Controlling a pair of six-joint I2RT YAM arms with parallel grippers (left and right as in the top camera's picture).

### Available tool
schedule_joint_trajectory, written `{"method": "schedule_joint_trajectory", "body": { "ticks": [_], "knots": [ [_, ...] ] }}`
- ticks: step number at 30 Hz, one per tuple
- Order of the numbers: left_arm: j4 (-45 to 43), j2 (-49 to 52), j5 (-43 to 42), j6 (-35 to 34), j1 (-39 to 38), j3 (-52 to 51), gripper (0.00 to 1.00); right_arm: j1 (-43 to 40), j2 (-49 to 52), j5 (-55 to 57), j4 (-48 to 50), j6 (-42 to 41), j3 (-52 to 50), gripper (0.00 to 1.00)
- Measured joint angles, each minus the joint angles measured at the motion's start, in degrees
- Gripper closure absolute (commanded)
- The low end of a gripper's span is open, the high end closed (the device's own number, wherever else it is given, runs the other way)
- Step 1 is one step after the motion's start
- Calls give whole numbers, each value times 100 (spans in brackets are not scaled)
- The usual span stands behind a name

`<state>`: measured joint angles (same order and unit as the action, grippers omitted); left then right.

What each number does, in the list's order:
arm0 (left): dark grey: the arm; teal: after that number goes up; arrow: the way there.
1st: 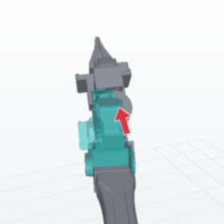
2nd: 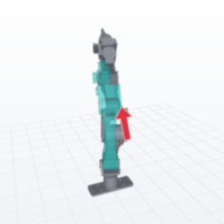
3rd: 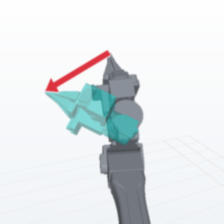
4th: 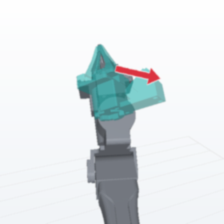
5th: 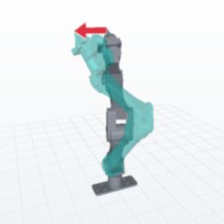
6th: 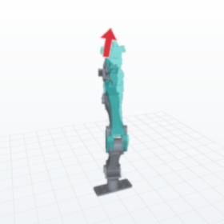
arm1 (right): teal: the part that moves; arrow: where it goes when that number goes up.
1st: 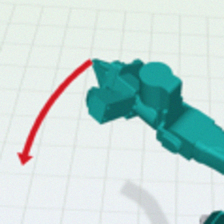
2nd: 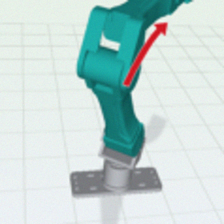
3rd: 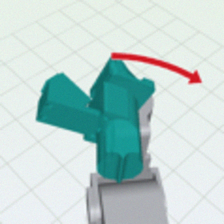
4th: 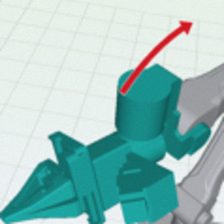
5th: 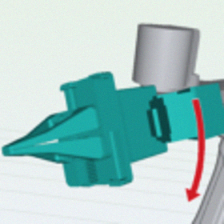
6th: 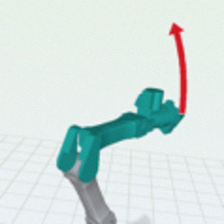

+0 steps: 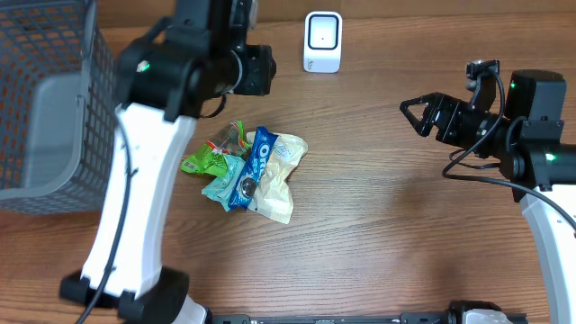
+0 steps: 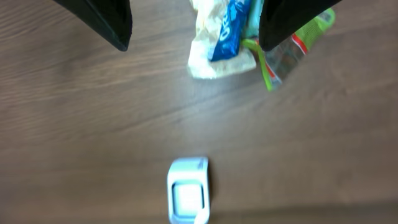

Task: Scan the item barcode
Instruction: 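Move the right gripper to the Oreo pack and grasp it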

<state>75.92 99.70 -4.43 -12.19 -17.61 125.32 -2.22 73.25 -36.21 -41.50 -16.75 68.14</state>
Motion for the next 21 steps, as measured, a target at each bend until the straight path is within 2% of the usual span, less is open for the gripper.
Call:
{"method": "schedule_joint_trajectory", "body": {
  "ticks": [10,12,17,21],
  "knots": [
    [-87,-546,400,76,0,83,34,0,-219,-44,-136,-127,0,14],
    [-90,-546,588,83,0,83,30,0,-400,-15,-210,-168,0,14],
    [-140,-581,1016,173,0,83,7,37,-675,72,-278,-326,0,14],
    [-140,-640,1200,210,0,83,4,391,-667,339,-295,-479,0,14]
  ]
}}
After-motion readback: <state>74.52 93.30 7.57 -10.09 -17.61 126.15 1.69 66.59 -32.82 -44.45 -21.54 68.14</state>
